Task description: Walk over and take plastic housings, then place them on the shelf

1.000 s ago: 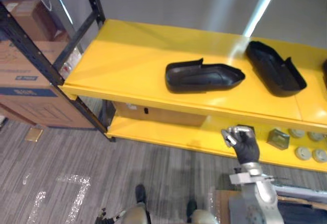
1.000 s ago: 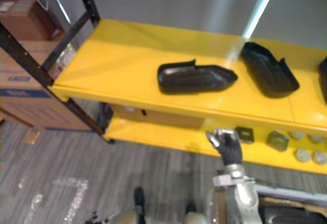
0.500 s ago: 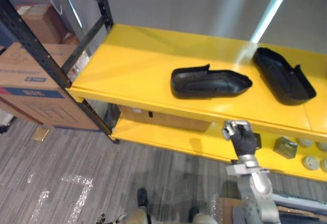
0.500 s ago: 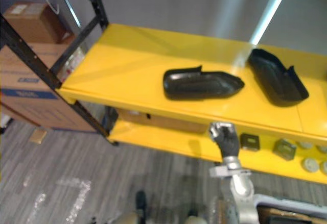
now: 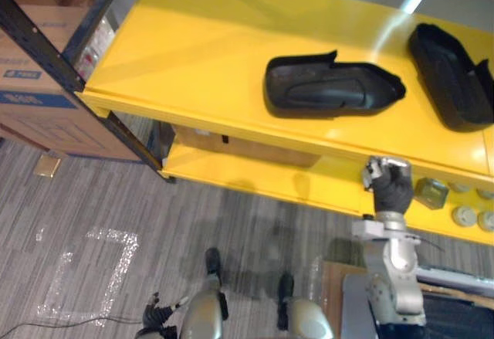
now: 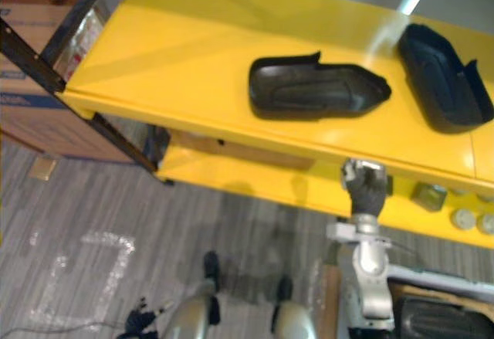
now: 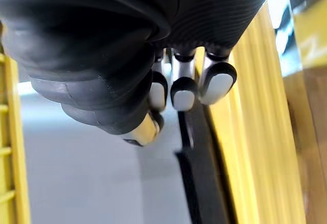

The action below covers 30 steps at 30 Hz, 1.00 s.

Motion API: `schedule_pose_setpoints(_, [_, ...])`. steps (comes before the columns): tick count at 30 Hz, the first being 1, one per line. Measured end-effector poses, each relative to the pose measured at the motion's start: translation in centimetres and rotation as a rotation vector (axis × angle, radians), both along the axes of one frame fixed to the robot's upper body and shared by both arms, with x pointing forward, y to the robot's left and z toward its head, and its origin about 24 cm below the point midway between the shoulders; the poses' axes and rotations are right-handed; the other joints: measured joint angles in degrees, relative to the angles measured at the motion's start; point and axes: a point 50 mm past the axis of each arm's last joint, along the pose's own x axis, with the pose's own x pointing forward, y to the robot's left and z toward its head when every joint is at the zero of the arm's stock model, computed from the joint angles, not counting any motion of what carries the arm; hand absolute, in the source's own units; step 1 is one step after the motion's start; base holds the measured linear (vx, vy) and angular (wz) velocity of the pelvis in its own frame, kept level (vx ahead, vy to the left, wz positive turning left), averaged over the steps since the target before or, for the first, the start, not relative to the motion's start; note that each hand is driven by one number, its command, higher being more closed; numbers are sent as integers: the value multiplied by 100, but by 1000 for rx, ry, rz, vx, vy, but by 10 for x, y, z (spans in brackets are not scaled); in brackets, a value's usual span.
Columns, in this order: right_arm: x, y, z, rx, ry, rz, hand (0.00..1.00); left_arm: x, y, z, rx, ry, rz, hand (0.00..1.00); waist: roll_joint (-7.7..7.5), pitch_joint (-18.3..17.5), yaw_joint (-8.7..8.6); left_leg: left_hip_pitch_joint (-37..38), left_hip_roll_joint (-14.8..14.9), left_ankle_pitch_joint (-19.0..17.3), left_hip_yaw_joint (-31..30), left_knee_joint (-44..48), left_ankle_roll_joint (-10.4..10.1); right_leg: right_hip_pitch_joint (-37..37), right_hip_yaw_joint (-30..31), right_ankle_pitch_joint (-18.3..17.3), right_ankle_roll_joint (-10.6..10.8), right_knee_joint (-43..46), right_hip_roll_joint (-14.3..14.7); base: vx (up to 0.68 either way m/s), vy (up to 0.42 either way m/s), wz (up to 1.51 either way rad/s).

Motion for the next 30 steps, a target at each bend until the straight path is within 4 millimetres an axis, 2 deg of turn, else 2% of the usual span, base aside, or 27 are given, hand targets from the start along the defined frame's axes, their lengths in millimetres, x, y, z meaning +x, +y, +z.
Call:
schedule_pose_setpoints(6, [6,-11,15,-26,-51,-51,100,1,-3,0,-6,-6,-3,0,97,59,-4,1,28,19,-20,0,23,-1,-13,-1,-1,12,42,34,-21,0])
schedule_pose_setpoints(11, [28,-22,43,-82,-125,-114,100,4,-6,0,-16,-13,-23,0,186,116,-3,3,20,42,-172,2,12,67,-160,-60,-19,64,46,23,-13,12])
schedule_pose_setpoints(17, [48,-25,63,-126,-135,-112,100,9,-8,2,-24,-25,-32,0,227,304,16,10,20,82,-340,0,-5,100,-276,-169,-39,218,42,-4,-15,15])
schedule_pose_setpoints(25, [72,-35,63,-156,-41,-113,100,11,-9,2,-42,-18,-44,0,269,356,40,-1,-6,105,-446,1,-3,100,-379,-253,-29,341,-16,7,-6,7])
schedule_pose_setpoints(30, [81,-42,79,-191,-61,-119,100,14,-9,3,-45,-31,-48,0,420,485,51,1,-15,127,-478,1,2,81,-408,-296,-32,432,-26,2,-11,3])
